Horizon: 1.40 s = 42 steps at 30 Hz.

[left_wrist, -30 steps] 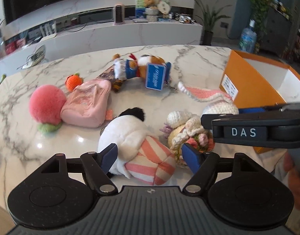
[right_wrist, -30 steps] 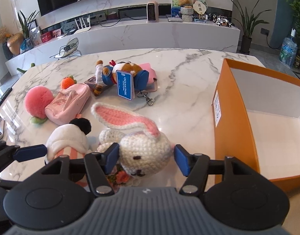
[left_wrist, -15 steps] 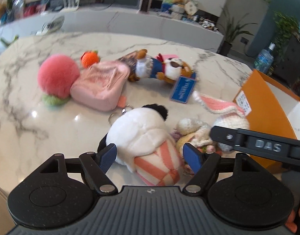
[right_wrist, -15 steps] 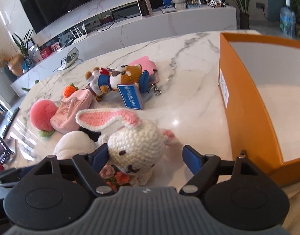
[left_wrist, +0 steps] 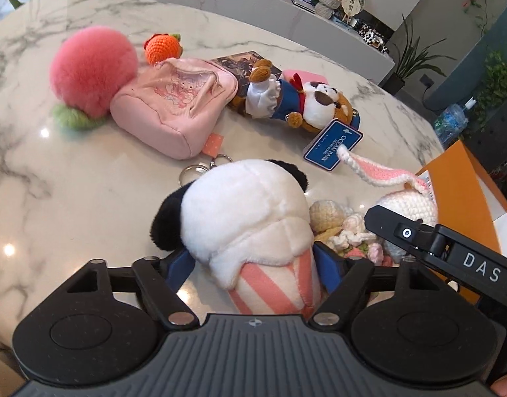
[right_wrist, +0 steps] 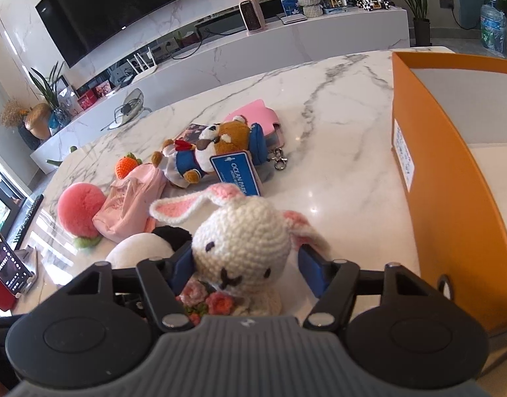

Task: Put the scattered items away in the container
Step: 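Grasp the white striped plush with left tool while right tool grasps the crocheted bunny, then lift both held plushes and carry them over the orange box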

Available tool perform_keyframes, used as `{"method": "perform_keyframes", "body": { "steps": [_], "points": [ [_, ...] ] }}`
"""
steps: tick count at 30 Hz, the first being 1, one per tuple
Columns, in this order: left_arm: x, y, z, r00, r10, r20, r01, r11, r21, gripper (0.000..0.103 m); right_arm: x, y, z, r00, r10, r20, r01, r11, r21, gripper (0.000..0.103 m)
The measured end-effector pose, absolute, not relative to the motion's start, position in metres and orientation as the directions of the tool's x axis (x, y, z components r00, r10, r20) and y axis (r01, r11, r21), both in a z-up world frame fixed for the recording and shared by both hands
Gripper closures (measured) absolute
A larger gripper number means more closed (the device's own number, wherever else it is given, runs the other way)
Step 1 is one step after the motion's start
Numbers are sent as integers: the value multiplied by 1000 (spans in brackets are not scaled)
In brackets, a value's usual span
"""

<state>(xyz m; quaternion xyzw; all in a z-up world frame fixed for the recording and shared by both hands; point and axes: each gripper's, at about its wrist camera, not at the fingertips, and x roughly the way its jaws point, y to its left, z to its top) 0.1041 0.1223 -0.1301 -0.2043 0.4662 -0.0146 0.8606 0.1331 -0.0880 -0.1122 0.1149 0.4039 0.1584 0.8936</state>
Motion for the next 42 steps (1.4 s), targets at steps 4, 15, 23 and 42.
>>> {"method": "perform_keyframes", "body": {
  "steps": [4,15,23,42],
  "points": [
    [104,120,-127,571,-213,-793,-146,924,-353,22,134,-85,-110,635,376,-675,-202,924,325,46],
    [89,110,-102,619,-160,-769,-107,953,-284,25,119,-87,-90,698,323,-639,-203,945,256,49],
    [68,98,-63,696,-127,-707,-72,967,-244,25,97,-97,-57,770,321,-552,-223,945,238,49],
    [49,1,23,816,-209,-538,155,977,-144,25,41,-174,27,918,214,-334,-154,968,198,49]
  ]
}}
